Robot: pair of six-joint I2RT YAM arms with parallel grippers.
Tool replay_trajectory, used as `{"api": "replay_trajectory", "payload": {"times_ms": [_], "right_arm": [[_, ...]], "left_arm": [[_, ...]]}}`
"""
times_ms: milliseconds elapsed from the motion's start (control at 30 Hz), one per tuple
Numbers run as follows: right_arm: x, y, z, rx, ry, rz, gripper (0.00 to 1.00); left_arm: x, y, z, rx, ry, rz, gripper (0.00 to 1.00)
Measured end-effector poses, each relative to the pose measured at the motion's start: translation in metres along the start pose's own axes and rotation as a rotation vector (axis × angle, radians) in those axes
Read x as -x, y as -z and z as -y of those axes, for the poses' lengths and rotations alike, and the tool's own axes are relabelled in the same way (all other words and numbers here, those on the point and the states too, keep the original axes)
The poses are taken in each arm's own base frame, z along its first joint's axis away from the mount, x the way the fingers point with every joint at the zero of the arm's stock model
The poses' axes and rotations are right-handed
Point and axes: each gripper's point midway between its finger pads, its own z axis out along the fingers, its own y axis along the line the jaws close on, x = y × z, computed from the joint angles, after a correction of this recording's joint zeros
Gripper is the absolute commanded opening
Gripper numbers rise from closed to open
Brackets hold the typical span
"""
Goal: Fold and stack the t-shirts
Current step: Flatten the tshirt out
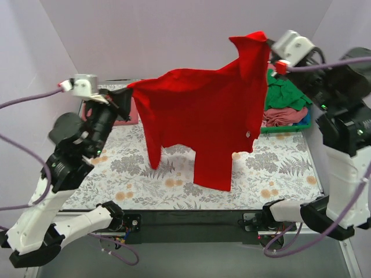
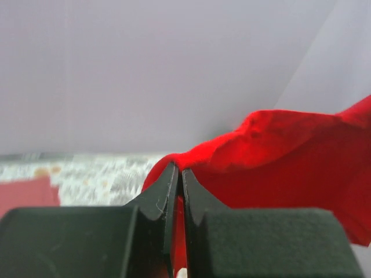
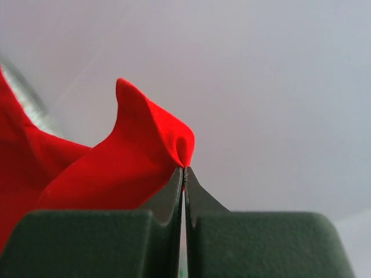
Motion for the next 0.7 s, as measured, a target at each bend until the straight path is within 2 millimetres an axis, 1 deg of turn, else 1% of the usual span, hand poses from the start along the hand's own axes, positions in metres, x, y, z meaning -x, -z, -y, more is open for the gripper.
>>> {"api": "replay_trajectory", "payload": {"times_ms": [67,167,200,333,400,467,567,633,700], "right_arm": [[0.031,0.029,0.026,-0.104,0.027,0.061,0.01],[0.067,0.067,0.054,-0.224,0.056,0.142,0.01],[0.078,0.08,0.061,-0.259,0.065,0.169,0.01],[0.116,0.124,0.085,-0.377,0.088,0.267,0.01],[0.128,0.137,0.091,-0.408,0.093,0.305,0.01],[0.136,0.143,0.093,-0.42,0.094,0.331,0.01],[0.14,0.142,0.091,-0.408,0.085,0.352,0.01],[0.138,0.136,0.088,-0.384,0.07,0.354,0.01],[0.131,0.125,0.083,-0.354,0.05,0.346,0.01]], "left_arm": [[0.037,0.016,0.006,-0.062,0.02,0.105,0.0],[0.088,0.044,0.014,-0.148,0.048,0.251,0.0],[0.1,0.051,0.016,-0.172,0.054,0.288,0.0],[0.156,0.084,0.027,-0.273,0.076,0.434,0.0],[0.175,0.097,0.032,-0.315,0.08,0.484,0.0],[0.19,0.108,0.036,-0.351,0.082,0.522,0.0],[0.204,0.12,0.042,-0.396,0.082,0.561,0.0],[0.205,0.12,0.044,-0.407,0.08,0.564,0.0],[0.196,0.113,0.045,-0.404,0.075,0.547,0.0]]}}
